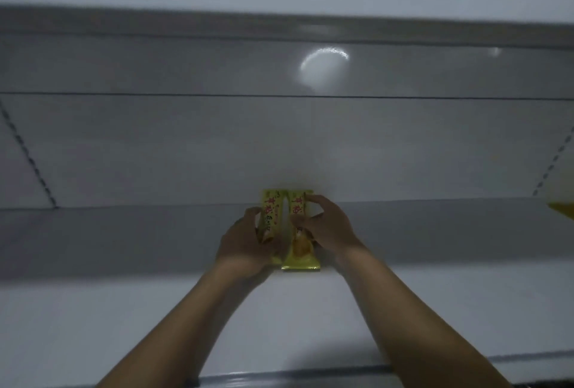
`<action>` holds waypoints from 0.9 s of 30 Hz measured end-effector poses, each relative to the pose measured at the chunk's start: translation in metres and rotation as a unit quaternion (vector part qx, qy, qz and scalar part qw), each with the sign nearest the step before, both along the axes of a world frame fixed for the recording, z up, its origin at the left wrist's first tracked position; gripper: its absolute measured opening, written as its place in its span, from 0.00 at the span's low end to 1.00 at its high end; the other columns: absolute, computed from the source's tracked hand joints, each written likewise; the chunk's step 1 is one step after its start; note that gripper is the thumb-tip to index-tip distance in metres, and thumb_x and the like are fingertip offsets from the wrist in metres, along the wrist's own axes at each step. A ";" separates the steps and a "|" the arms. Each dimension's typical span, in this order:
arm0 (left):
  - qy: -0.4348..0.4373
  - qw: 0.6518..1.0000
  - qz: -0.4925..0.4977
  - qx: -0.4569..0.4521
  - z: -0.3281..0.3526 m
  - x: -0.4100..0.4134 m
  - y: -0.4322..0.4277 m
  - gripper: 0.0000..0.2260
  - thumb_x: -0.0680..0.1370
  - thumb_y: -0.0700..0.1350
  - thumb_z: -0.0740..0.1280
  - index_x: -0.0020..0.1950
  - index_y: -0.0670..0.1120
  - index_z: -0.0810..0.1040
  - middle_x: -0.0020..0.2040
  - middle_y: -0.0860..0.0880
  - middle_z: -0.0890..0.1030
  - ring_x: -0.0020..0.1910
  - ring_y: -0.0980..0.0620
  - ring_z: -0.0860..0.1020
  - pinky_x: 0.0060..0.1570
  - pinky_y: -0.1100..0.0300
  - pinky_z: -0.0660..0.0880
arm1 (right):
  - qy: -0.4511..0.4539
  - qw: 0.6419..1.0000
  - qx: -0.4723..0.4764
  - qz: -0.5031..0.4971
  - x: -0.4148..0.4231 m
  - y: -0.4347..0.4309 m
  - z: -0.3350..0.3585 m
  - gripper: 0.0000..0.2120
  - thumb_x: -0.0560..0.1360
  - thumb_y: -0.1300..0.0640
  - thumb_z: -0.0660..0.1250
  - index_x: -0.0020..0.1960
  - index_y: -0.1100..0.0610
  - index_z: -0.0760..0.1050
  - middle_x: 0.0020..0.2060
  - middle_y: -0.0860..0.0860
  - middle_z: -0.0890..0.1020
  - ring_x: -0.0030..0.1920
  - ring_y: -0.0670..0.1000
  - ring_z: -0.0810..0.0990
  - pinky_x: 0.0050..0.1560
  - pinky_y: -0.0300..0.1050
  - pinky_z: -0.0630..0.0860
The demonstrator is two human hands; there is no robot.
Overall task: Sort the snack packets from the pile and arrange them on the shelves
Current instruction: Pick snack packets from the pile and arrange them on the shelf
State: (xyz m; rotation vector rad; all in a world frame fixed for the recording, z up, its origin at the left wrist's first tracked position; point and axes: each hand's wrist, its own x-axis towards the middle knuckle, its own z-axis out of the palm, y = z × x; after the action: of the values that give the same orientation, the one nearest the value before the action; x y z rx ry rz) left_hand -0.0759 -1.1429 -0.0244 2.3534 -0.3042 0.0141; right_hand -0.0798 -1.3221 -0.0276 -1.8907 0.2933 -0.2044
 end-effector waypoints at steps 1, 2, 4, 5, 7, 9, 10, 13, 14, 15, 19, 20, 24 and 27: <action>0.002 1.000 0.007 0.003 -0.001 0.002 -0.003 0.31 0.73 0.53 0.73 0.73 0.53 0.65 0.58 0.48 0.79 0.57 0.46 0.78 0.49 0.59 0.69 | 0.000 1.000 -0.012 0.009 0.005 0.001 -0.002 0.26 0.71 0.51 0.76 0.66 0.47 0.73 0.52 0.55 0.83 0.43 0.49 0.84 0.37 0.37 0.77; 0.004 1.000 0.015 0.004 -0.002 0.003 -0.005 0.31 0.74 0.54 0.72 0.73 0.54 0.65 0.58 0.48 0.79 0.57 0.45 0.78 0.49 0.59 0.70 | 0.002 0.999 -0.036 0.016 0.010 0.002 -0.002 0.25 0.70 0.50 0.76 0.65 0.47 0.74 0.52 0.54 0.83 0.46 0.50 0.83 0.40 0.37 0.75; 0.002 0.999 0.037 0.005 -0.006 0.009 -0.009 0.30 0.74 0.56 0.71 0.73 0.54 0.65 0.59 0.47 0.79 0.57 0.45 0.78 0.52 0.56 0.73 | -0.005 0.997 -0.073 0.021 0.019 0.006 -0.004 0.22 0.71 0.50 0.76 0.62 0.48 0.75 0.50 0.52 0.82 0.51 0.53 0.82 0.45 0.40 0.73; 0.001 0.999 0.049 0.004 -0.008 0.012 -0.010 0.30 0.74 0.57 0.71 0.74 0.54 0.65 0.59 0.46 0.79 0.58 0.44 0.78 0.54 0.55 0.74 | -0.013 0.996 -0.085 0.020 0.024 0.008 -0.004 0.20 0.71 0.50 0.75 0.60 0.49 0.76 0.48 0.51 0.81 0.51 0.53 0.81 0.45 0.40 0.71; -0.003 0.998 0.068 0.001 -0.012 0.017 -0.009 0.29 0.75 0.57 0.71 0.73 0.53 0.67 0.59 0.46 0.79 0.58 0.44 0.78 0.56 0.54 0.74 | -0.023 0.992 -0.124 0.015 0.028 0.011 -0.002 0.16 0.72 0.51 0.74 0.57 0.51 0.76 0.45 0.48 0.79 0.49 0.51 0.80 0.43 0.40 0.69; -0.009 0.996 0.089 -0.011 -0.015 0.023 -0.008 0.26 0.75 0.56 0.71 0.70 0.52 0.70 0.58 0.46 0.80 0.57 0.44 0.78 0.56 0.53 0.74 | -0.035 0.985 -0.167 0.008 0.031 0.016 -0.002 0.14 0.74 0.49 0.72 0.56 0.53 0.76 0.44 0.48 0.79 0.48 0.51 0.79 0.44 0.41 0.69; -0.013 0.995 0.096 -0.022 -0.017 0.025 -0.007 0.24 0.75 0.56 0.71 0.68 0.51 0.72 0.56 0.46 0.80 0.56 0.44 0.78 0.54 0.53 0.74 | -0.043 0.983 -0.178 0.004 0.031 0.018 -0.004 0.14 0.74 0.47 0.71 0.54 0.54 0.76 0.44 0.49 0.80 0.49 0.52 0.79 0.44 0.42 0.70; -0.035 0.994 0.104 -0.017 -0.025 0.023 -0.008 0.21 0.78 0.56 0.67 0.68 0.50 0.73 0.58 0.47 0.78 0.57 0.45 0.77 0.55 0.53 0.74 | -0.047 0.983 -0.177 0.012 0.028 0.022 -0.012 0.16 0.78 0.42 0.65 0.54 0.55 0.77 0.43 0.48 0.82 0.50 0.53 0.81 0.43 0.42 0.69; -0.043 0.994 0.100 -0.002 -0.027 0.020 -0.009 0.21 0.79 0.57 0.64 0.69 0.50 0.72 0.61 0.47 0.77 0.59 0.45 0.76 0.56 0.53 0.73 | -0.038 0.982 -0.185 0.025 0.024 0.022 -0.012 0.17 0.79 0.41 0.62 0.55 0.54 0.77 0.45 0.49 0.83 0.52 0.53 0.81 0.45 0.42 0.69; -0.051 0.994 0.092 0.008 -0.030 0.016 -0.009 0.21 0.79 0.58 0.62 0.70 0.50 0.72 0.62 0.46 0.75 0.61 0.44 0.74 0.57 0.52 0.72 | -0.031 0.979 -0.197 0.037 0.019 0.021 -0.011 0.18 0.80 0.41 0.60 0.57 0.54 0.77 0.49 0.51 0.82 0.55 0.54 0.80 0.47 0.43 0.69; -0.045 0.996 0.077 -0.004 -0.032 0.011 -0.003 0.32 0.70 0.65 0.56 0.69 0.51 0.72 0.65 0.43 0.72 0.64 0.43 0.70 0.58 0.53 0.69 | -0.040 0.967 -0.235 0.093 0.003 0.014 -0.001 0.18 0.78 0.47 0.65 0.65 0.54 0.75 0.48 0.50 0.77 0.58 0.56 0.76 0.51 0.45 0.69; -0.031 0.996 0.082 -0.008 -0.033 0.012 -0.001 0.29 0.71 0.64 0.59 0.70 0.54 0.71 0.66 0.45 0.71 0.65 0.44 0.69 0.60 0.53 0.69 | -0.035 0.964 -0.237 0.111 0.002 0.013 -0.001 0.19 0.77 0.49 0.66 0.67 0.53 0.74 0.49 0.49 0.77 0.59 0.55 0.76 0.52 0.45 0.71; -0.024 0.998 0.065 -0.012 -0.040 0.016 0.011 0.24 0.75 0.64 0.61 0.69 0.58 0.71 0.65 0.51 0.72 0.65 0.48 0.70 0.65 0.52 0.68 | 0.006 0.957 -0.243 0.160 0.010 0.007 -0.007 0.30 0.73 0.48 0.70 0.73 0.47 0.68 0.66 0.52 0.72 0.61 0.53 0.76 0.57 0.46 0.73; -0.036 0.998 0.046 -0.028 -0.043 0.015 0.014 0.25 0.74 0.63 0.59 0.68 0.55 0.74 0.60 0.50 0.75 0.59 0.47 0.75 0.62 0.48 0.72 | 0.020 0.952 -0.246 0.182 0.009 0.008 -0.011 0.33 0.72 0.48 0.71 0.75 0.47 0.65 0.67 0.52 0.69 0.62 0.54 0.74 0.60 0.45 0.71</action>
State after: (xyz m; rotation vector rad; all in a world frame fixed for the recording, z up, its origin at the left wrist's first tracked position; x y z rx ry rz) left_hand -0.0613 -1.1290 -0.0669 2.3121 -0.2276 0.1487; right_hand -0.0704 -1.3140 -0.0382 -2.4049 -0.0964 0.0175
